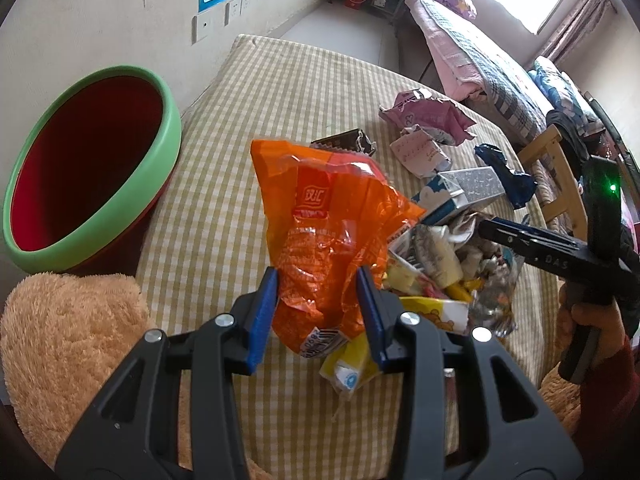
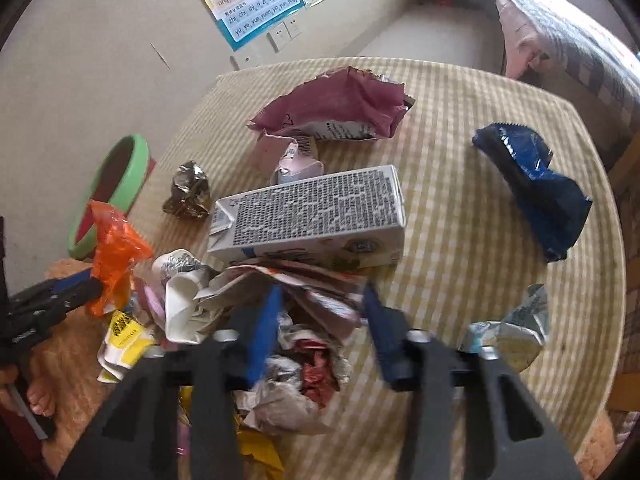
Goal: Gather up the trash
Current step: 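Hold the orange bag with the left tool while the right tool grasps crumpled white paper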
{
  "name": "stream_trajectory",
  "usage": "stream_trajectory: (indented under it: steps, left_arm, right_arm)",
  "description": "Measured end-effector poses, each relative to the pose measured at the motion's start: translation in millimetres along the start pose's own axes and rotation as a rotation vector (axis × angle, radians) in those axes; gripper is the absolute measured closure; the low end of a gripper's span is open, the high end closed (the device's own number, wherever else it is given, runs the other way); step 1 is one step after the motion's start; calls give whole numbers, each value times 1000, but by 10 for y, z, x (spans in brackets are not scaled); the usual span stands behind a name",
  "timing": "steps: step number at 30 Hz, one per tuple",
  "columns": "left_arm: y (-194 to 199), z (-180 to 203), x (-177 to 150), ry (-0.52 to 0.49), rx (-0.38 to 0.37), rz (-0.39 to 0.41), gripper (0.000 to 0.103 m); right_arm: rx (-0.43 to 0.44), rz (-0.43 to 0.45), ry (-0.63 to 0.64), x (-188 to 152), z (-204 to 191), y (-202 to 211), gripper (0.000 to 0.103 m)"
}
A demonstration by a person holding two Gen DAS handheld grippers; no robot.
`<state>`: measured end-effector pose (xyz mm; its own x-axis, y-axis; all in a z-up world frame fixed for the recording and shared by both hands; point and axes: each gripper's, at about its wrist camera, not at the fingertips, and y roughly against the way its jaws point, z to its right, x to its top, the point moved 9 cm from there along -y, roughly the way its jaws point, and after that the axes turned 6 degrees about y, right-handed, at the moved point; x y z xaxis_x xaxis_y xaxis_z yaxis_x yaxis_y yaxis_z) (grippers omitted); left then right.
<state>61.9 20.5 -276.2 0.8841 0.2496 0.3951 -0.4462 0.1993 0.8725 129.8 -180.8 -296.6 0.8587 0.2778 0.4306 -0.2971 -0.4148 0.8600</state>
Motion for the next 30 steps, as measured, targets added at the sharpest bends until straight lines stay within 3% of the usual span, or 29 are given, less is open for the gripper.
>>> stream_trajectory:
  steps: [5, 11, 15, 17, 18, 23, 28, 30]
  left_arm:
    - [44, -50, 33, 10, 10, 17, 64]
    - [106, -87, 83, 24, 12, 39, 64]
    - [94, -80, 91, 25, 8, 39, 64]
    - [95, -87, 89, 28, 6, 38, 64]
    - [90, -86, 92, 29, 6, 38, 64]
    - [103, -85, 99, 29, 7, 42, 65]
    - [162, -56, 107, 22, 5, 51, 64]
    - [171, -59, 100, 20, 6, 51, 64]
  right_arm:
    - [40, 64, -80, 32, 76, 198, 91]
    - [15, 124, -93, 80, 66, 497, 93]
    - [18, 18, -20, -70, -26, 443, 85]
    - [-34, -8, 29, -104, -13, 406, 57]
    - [-57, -15, 46, -114, -6, 386, 54]
    - [-72, -37, 113, -23, 34, 227, 50]
    - [-5, -74, 141, -4, 94, -67, 48]
    - [9, -105, 144, -58, 94, -142, 60]
